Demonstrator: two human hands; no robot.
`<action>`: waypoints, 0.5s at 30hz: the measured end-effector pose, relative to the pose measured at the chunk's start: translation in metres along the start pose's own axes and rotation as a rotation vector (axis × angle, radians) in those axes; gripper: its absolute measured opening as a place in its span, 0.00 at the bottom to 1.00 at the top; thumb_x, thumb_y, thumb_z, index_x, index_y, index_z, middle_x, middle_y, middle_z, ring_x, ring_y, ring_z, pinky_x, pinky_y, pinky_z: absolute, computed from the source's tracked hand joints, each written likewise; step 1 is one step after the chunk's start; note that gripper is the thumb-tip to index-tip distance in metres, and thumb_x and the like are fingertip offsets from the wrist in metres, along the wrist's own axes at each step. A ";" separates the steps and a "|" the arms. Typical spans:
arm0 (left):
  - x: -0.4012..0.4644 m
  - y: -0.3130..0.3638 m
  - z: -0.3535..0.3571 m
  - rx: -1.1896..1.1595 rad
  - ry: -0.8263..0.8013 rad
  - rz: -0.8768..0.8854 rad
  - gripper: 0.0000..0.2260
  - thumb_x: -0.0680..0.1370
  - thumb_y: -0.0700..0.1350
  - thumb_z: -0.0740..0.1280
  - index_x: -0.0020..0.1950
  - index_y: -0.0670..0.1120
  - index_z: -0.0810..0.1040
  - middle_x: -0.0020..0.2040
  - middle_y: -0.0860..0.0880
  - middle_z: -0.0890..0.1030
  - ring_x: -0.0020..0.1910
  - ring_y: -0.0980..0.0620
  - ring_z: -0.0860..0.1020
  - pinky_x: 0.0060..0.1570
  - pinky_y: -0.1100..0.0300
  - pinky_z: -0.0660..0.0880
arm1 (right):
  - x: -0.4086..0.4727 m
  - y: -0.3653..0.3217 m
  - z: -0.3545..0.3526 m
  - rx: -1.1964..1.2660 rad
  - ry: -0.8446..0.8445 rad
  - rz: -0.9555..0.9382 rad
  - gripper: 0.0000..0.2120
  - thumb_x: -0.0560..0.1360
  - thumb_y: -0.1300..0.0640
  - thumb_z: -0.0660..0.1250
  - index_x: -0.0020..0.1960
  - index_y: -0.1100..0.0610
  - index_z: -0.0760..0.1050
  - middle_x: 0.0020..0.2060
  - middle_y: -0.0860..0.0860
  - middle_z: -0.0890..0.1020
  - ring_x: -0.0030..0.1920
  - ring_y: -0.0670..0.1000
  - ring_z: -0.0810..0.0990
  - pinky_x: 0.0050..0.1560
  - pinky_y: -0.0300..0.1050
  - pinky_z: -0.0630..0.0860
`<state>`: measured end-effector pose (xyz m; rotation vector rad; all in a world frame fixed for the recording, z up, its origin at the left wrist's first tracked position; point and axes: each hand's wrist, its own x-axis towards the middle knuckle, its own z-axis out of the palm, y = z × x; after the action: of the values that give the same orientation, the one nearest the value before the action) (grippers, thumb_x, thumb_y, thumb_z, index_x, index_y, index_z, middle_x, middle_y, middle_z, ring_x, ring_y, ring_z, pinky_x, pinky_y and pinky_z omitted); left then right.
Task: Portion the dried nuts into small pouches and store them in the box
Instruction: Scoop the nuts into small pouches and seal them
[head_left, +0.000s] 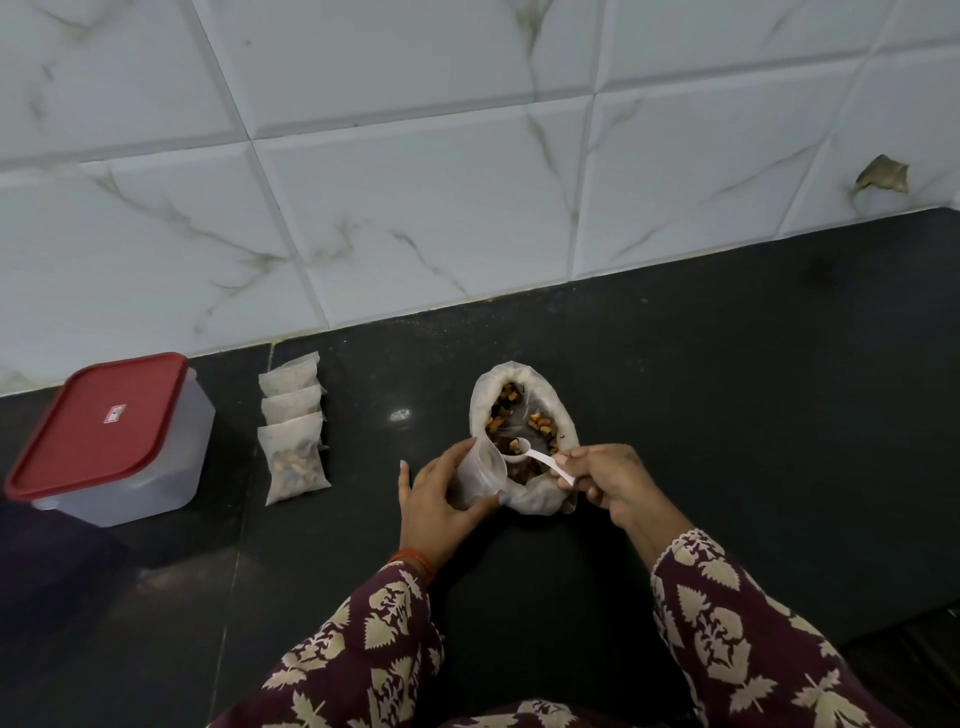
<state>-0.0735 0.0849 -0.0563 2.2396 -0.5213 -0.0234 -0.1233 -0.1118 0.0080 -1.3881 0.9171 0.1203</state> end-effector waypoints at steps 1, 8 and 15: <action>0.000 0.001 -0.001 -0.009 -0.003 -0.004 0.31 0.65 0.71 0.63 0.66 0.65 0.64 0.62 0.63 0.72 0.64 0.64 0.67 0.73 0.50 0.37 | -0.001 0.000 0.000 0.017 -0.006 0.001 0.03 0.73 0.67 0.68 0.42 0.62 0.80 0.32 0.55 0.83 0.26 0.45 0.76 0.20 0.31 0.63; 0.005 0.012 -0.006 -0.146 0.007 -0.082 0.31 0.63 0.70 0.65 0.64 0.64 0.66 0.62 0.62 0.74 0.62 0.64 0.68 0.74 0.47 0.39 | -0.011 0.000 -0.007 0.024 0.007 -0.124 0.03 0.72 0.64 0.71 0.45 0.60 0.82 0.36 0.56 0.83 0.30 0.46 0.75 0.23 0.31 0.67; 0.010 0.021 -0.011 -0.219 0.011 -0.151 0.33 0.62 0.68 0.69 0.65 0.59 0.69 0.59 0.61 0.76 0.61 0.59 0.72 0.74 0.42 0.43 | -0.032 -0.010 -0.008 -0.062 -0.055 -0.404 0.04 0.72 0.63 0.71 0.46 0.57 0.82 0.40 0.53 0.85 0.36 0.48 0.84 0.27 0.33 0.74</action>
<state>-0.0697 0.0772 -0.0324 2.0579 -0.3258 -0.1394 -0.1424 -0.1071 0.0357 -1.5926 0.5766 -0.1200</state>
